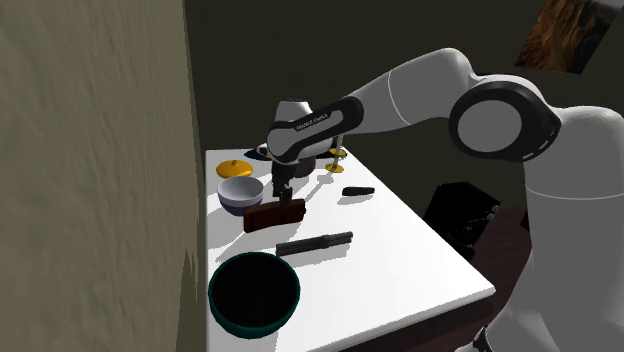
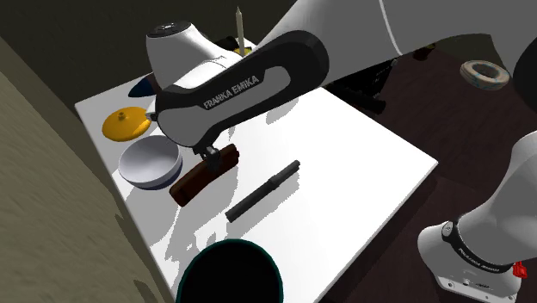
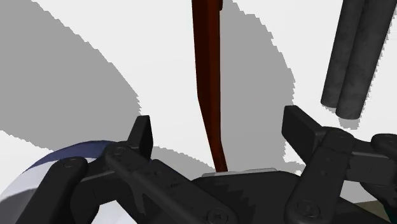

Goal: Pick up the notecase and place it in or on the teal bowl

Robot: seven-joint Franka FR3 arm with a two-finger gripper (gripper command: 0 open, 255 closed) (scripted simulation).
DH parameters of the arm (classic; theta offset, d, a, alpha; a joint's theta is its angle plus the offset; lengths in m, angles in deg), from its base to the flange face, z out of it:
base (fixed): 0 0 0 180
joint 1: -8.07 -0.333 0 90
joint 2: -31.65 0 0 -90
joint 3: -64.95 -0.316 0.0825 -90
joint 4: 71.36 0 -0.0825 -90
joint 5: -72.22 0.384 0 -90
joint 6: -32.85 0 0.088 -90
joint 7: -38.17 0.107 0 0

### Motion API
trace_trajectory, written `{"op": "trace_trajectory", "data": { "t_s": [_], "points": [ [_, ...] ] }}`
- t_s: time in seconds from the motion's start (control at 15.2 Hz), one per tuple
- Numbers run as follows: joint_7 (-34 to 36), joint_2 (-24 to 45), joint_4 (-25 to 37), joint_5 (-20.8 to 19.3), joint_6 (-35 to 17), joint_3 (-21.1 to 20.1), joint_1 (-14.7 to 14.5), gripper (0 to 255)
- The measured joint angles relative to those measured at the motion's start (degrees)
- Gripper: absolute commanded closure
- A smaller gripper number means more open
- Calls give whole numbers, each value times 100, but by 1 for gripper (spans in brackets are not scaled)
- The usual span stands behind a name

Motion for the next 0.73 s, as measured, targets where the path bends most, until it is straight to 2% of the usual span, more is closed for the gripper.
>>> {"op": "trace_trajectory", "data": {
  "t_s": [0.26,0.73],
  "points": [
    [-19,199,-16,35,-215,-30,-6,0],
    [-29,218,-38,41,-257,-33,-3,0]
  ]
}}
